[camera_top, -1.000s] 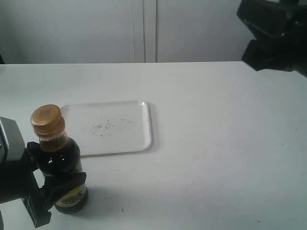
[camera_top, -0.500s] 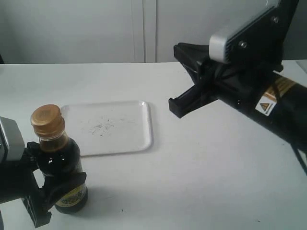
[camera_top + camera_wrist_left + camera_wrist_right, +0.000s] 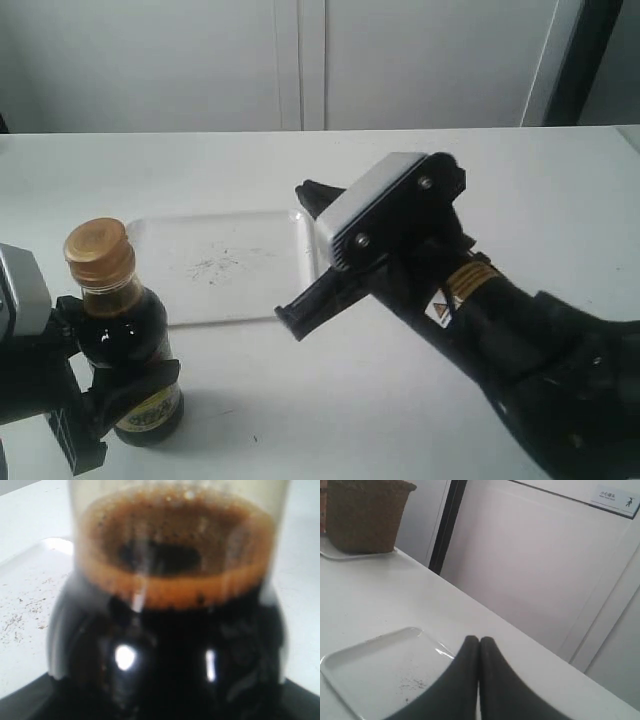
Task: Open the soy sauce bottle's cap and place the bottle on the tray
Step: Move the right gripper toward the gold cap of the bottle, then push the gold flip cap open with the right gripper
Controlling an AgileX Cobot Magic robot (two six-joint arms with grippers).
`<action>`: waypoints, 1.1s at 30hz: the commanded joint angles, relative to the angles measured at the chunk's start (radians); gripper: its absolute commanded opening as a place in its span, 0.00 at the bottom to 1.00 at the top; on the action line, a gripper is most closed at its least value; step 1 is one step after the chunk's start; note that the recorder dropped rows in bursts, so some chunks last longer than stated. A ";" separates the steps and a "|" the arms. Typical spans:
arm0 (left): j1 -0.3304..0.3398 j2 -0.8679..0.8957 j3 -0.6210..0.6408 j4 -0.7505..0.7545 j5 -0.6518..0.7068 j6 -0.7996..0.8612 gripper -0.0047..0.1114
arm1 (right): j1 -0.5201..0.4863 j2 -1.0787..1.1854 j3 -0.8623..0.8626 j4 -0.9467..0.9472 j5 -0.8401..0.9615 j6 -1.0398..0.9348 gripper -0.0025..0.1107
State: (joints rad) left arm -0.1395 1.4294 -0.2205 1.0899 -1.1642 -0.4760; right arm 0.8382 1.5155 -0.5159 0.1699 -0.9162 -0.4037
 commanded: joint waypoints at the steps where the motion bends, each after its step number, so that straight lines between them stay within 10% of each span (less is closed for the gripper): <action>1: -0.006 0.002 0.002 0.010 0.006 0.009 0.04 | 0.082 0.053 -0.001 0.110 -0.085 -0.144 0.02; 33: -0.006 0.002 0.002 0.012 0.006 0.009 0.04 | 0.259 0.221 -0.271 0.211 0.024 -0.542 0.02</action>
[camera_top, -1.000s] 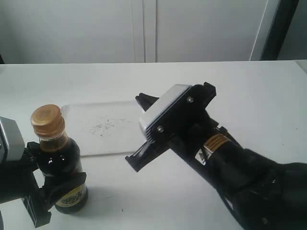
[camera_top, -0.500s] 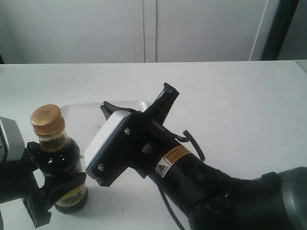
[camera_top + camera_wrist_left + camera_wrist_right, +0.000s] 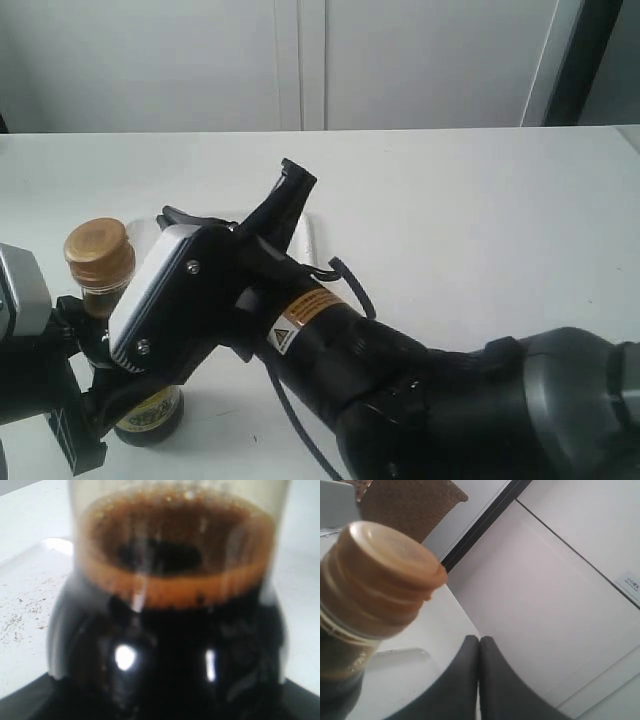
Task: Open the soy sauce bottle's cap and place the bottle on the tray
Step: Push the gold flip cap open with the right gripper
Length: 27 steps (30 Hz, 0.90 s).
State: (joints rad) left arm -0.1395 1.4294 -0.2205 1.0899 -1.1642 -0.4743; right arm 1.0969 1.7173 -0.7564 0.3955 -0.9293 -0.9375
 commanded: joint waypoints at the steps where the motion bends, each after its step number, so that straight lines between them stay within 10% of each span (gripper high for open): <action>1: -0.006 0.002 0.002 0.012 0.006 0.008 0.04 | 0.000 0.024 -0.038 -0.014 0.045 -0.008 0.02; 27: -0.006 0.002 0.002 0.012 0.006 0.008 0.04 | 0.058 0.014 -0.092 -0.004 0.049 -0.079 0.02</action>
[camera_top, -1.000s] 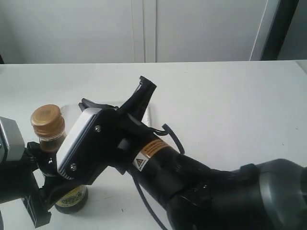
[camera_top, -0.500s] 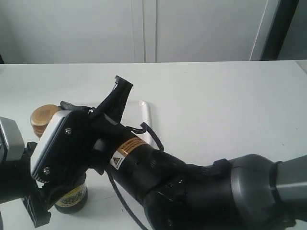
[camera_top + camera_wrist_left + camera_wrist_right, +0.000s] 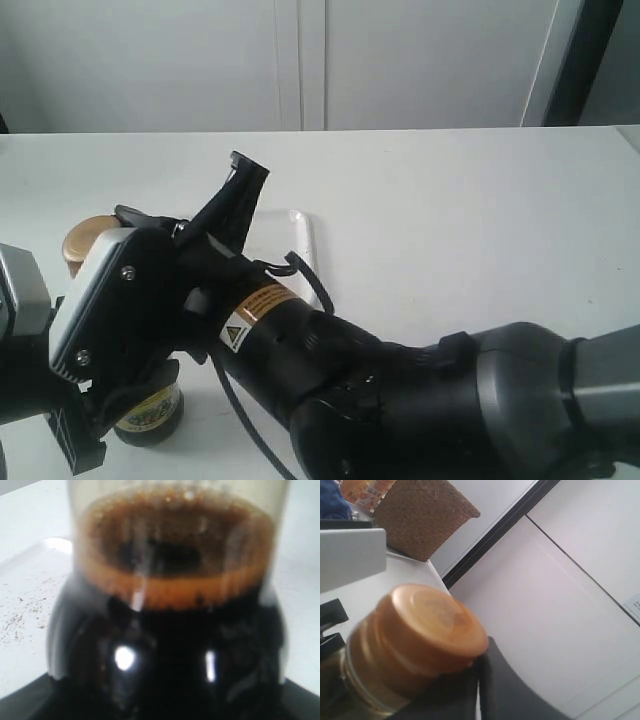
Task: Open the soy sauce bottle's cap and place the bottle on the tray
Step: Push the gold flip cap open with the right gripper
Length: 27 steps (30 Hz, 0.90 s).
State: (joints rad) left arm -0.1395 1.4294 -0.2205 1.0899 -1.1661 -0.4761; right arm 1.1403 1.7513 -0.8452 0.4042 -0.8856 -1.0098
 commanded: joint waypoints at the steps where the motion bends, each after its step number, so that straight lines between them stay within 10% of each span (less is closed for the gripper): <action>1: -0.006 0.002 0.002 0.012 0.008 0.010 0.04 | 0.015 -0.025 -0.003 -0.012 0.006 -0.007 0.02; 27: -0.006 0.002 0.002 0.011 0.012 0.010 0.04 | 0.115 -0.118 -0.006 0.083 -0.063 -0.006 0.02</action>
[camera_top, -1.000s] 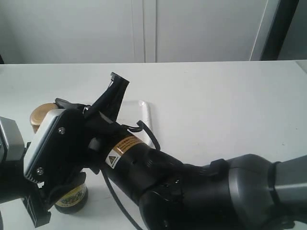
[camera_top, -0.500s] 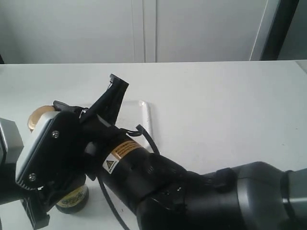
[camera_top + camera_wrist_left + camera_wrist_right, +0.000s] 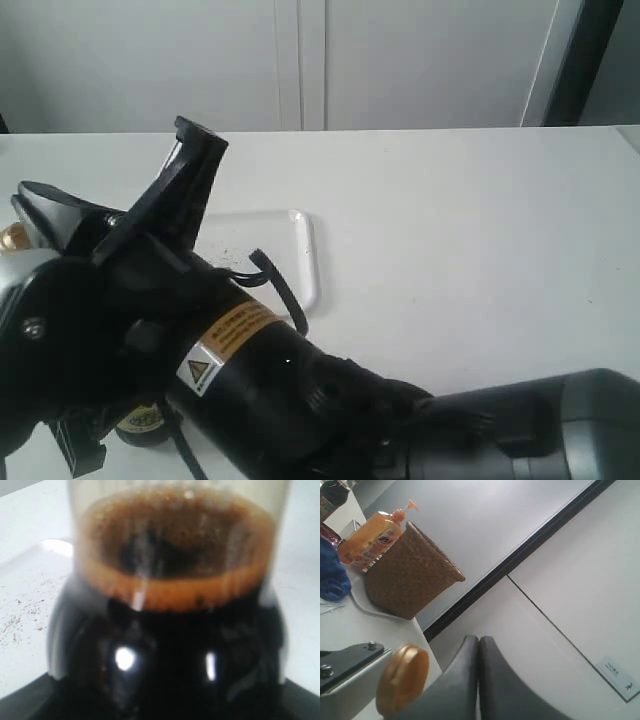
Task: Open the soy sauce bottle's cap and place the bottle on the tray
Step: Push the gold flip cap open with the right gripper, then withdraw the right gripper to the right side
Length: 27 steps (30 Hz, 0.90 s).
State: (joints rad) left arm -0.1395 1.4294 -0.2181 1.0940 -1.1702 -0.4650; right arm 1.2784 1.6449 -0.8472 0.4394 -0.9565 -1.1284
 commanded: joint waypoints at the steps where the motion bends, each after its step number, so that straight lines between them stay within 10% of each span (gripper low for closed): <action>1: -0.006 0.002 0.000 0.007 0.016 -0.002 0.04 | -0.033 -0.011 -0.004 0.050 0.011 0.157 0.02; 9: -0.006 0.002 0.000 0.007 0.016 -0.002 0.04 | -0.162 -0.045 -0.004 0.026 0.106 0.409 0.02; 27: -0.006 0.002 0.000 0.003 0.003 -0.002 0.04 | -0.568 -0.146 -0.093 -0.022 1.111 0.436 0.02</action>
State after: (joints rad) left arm -0.1395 1.4294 -0.2181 1.0940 -1.1702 -0.4650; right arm 0.7569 1.5096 -0.9141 0.4195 0.0169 -0.6989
